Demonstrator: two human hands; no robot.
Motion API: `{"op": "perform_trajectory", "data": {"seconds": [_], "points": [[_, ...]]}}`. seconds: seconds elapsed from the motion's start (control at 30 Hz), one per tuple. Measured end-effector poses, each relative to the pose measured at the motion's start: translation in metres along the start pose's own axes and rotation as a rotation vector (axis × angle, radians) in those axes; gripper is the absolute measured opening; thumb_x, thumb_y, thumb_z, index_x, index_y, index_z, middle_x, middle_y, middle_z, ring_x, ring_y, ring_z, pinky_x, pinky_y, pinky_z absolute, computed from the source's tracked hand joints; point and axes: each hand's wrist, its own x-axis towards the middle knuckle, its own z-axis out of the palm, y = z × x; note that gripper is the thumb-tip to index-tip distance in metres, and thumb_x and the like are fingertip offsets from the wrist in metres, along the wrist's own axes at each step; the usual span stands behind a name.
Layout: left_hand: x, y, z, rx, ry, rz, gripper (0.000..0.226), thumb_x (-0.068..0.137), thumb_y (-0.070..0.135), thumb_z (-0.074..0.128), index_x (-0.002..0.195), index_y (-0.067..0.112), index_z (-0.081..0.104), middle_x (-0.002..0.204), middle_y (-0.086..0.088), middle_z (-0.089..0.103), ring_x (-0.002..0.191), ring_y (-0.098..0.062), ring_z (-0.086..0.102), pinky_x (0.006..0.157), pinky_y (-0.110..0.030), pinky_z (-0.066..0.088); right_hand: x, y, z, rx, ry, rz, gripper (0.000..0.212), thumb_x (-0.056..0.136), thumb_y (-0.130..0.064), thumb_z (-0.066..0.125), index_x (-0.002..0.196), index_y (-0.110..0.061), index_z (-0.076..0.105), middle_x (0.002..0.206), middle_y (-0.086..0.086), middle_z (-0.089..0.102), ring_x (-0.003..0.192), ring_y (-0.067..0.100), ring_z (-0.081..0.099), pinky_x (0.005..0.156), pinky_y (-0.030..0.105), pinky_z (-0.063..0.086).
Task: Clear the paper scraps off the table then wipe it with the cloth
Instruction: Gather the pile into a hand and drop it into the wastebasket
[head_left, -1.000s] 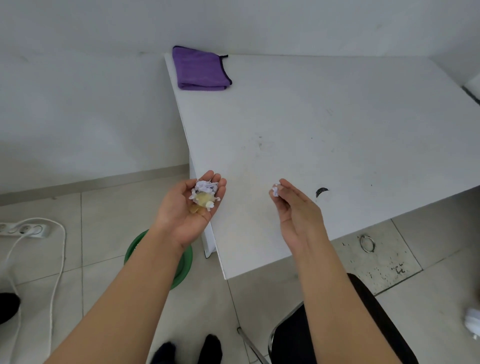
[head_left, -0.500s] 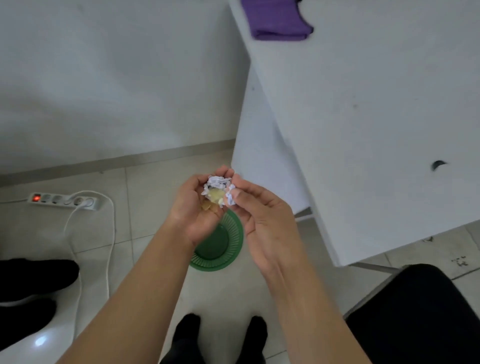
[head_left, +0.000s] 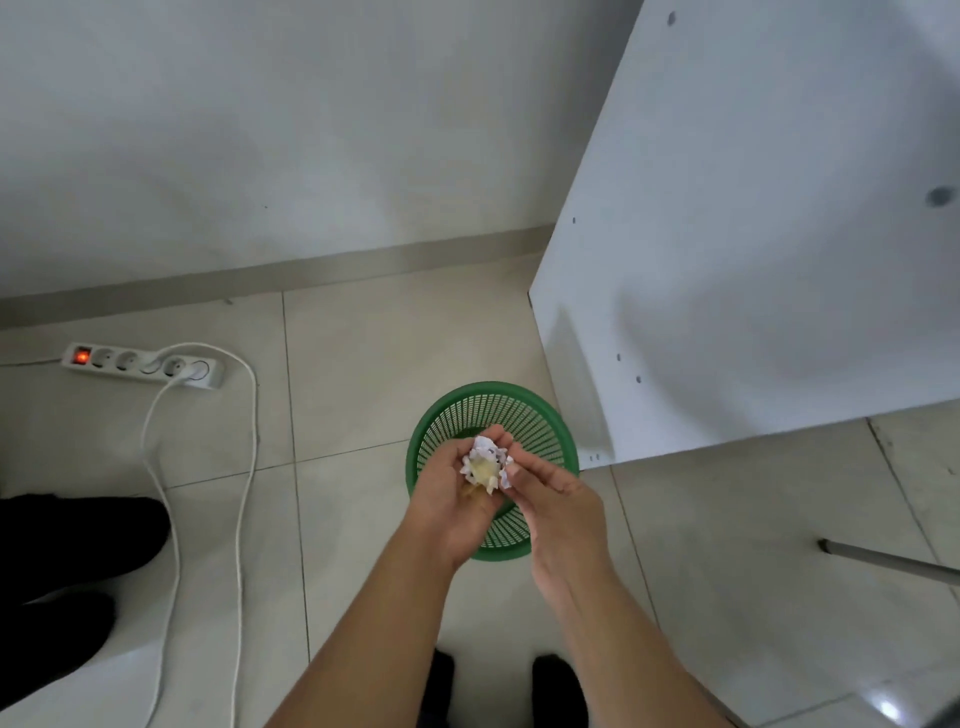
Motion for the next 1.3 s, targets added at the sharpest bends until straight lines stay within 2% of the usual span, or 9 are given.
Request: {"op": "perform_trajectory", "data": {"seconds": [0.1, 0.27, 0.4, 0.53, 0.63, 0.8, 0.97, 1.17, 1.3], "points": [[0.033, -0.005, -0.017, -0.005, 0.026, 0.006, 0.028, 0.093, 0.010, 0.040, 0.099, -0.002, 0.064, 0.096, -0.014, 0.065, 0.093, -0.024, 0.061, 0.079, -0.035, 0.051, 0.033, 0.029, -0.003, -0.183, 0.007, -0.083, 0.021, 0.082, -0.002, 0.066, 0.096, -0.016, 0.073, 0.096, 0.000, 0.075, 0.093, 0.011, 0.069, 0.072, 0.014, 0.053], [0.071, -0.011, -0.038, -0.022, 0.043, -0.015, 0.029, 0.095, 0.013, 0.039, 0.101, 0.000, 0.064, 0.094, -0.011, 0.065, 0.091, -0.023, 0.061, 0.075, -0.034, 0.051, 0.071, 0.061, -0.011, -0.551, 0.010, -0.240, 0.024, 0.093, -0.018, 0.055, 0.096, -0.035, 0.071, 0.093, -0.009, 0.073, 0.091, 0.007, 0.067, 0.083, 0.025, 0.052], [0.094, -0.012, -0.050, -0.044, 0.057, -0.056, 0.034, 0.098, 0.015, 0.035, 0.112, 0.000, 0.062, 0.106, -0.013, 0.066, 0.102, -0.024, 0.060, 0.085, -0.037, 0.049, 0.092, 0.078, -0.014, -0.690, -0.090, -0.217, 0.038, 0.082, -0.017, 0.068, 0.119, -0.023, 0.065, 0.106, -0.006, 0.070, 0.096, 0.004, 0.065, 0.088, 0.024, 0.052], [0.103, -0.014, -0.054, -0.018, 0.026, -0.092, 0.031, 0.099, 0.015, 0.036, 0.107, 0.000, 0.062, 0.103, -0.018, 0.064, 0.096, -0.027, 0.061, 0.082, -0.037, 0.050, 0.112, 0.090, -0.011, -0.770, -0.035, -0.285, 0.033, 0.079, -0.014, 0.072, 0.111, -0.020, 0.068, 0.094, -0.007, 0.069, 0.085, 0.001, 0.064, 0.075, 0.010, 0.050], [0.111, -0.015, -0.059, -0.005, 0.023, -0.073, 0.032, 0.099, 0.014, 0.037, 0.114, -0.001, 0.061, 0.114, -0.020, 0.063, 0.102, -0.027, 0.061, 0.082, -0.035, 0.051, 0.126, 0.091, -0.010, -0.771, 0.048, -0.341, 0.018, 0.081, -0.009, 0.069, 0.098, -0.016, 0.070, 0.076, -0.017, 0.062, 0.070, -0.007, 0.057, 0.059, 0.002, 0.042], [0.126, -0.018, -0.068, 0.008, 0.062, -0.044, 0.034, 0.100, 0.012, 0.039, 0.125, -0.004, 0.053, 0.122, -0.021, 0.061, 0.111, -0.028, 0.060, 0.090, -0.033, 0.050, 0.153, 0.093, -0.007, -0.772, 0.123, -0.331, 0.017, 0.081, -0.011, 0.070, 0.097, -0.012, 0.068, 0.080, -0.010, 0.062, 0.071, -0.005, 0.054, 0.057, 0.001, 0.040], [0.132, -0.022, -0.071, 0.047, 0.037, -0.059, 0.033, 0.098, 0.007, 0.039, 0.128, 0.000, 0.050, 0.122, -0.019, 0.062, 0.114, -0.025, 0.060, 0.096, -0.033, 0.047, 0.173, 0.095, -0.015, -0.677, 0.225, -0.210, 0.020, 0.084, -0.012, 0.066, 0.104, -0.009, 0.066, 0.098, 0.002, 0.068, 0.086, 0.014, 0.062, 0.067, 0.018, 0.046], [0.143, -0.030, -0.079, 0.134, 0.177, 0.028, 0.041, 0.094, -0.009, 0.039, 0.133, 0.003, 0.046, 0.122, -0.013, 0.061, 0.107, -0.022, 0.062, 0.089, -0.030, 0.048, 0.179, 0.105, -0.028, -0.401, 0.085, 0.111, 0.036, 0.081, -0.006, 0.067, 0.117, -0.013, 0.063, 0.110, 0.006, 0.068, 0.101, 0.020, 0.064, 0.093, 0.036, 0.051], [0.145, -0.034, -0.079, 0.201, 0.262, 0.087, 0.035, 0.088, -0.010, 0.052, 0.121, 0.002, 0.056, 0.108, -0.013, 0.065, 0.097, -0.022, 0.064, 0.086, -0.030, 0.051, 0.171, 0.107, -0.033, -0.303, 0.144, 0.081, 0.038, 0.077, 0.000, 0.071, 0.110, -0.011, 0.054, 0.104, 0.006, 0.064, 0.097, 0.019, 0.061, 0.080, 0.027, 0.049]]}}
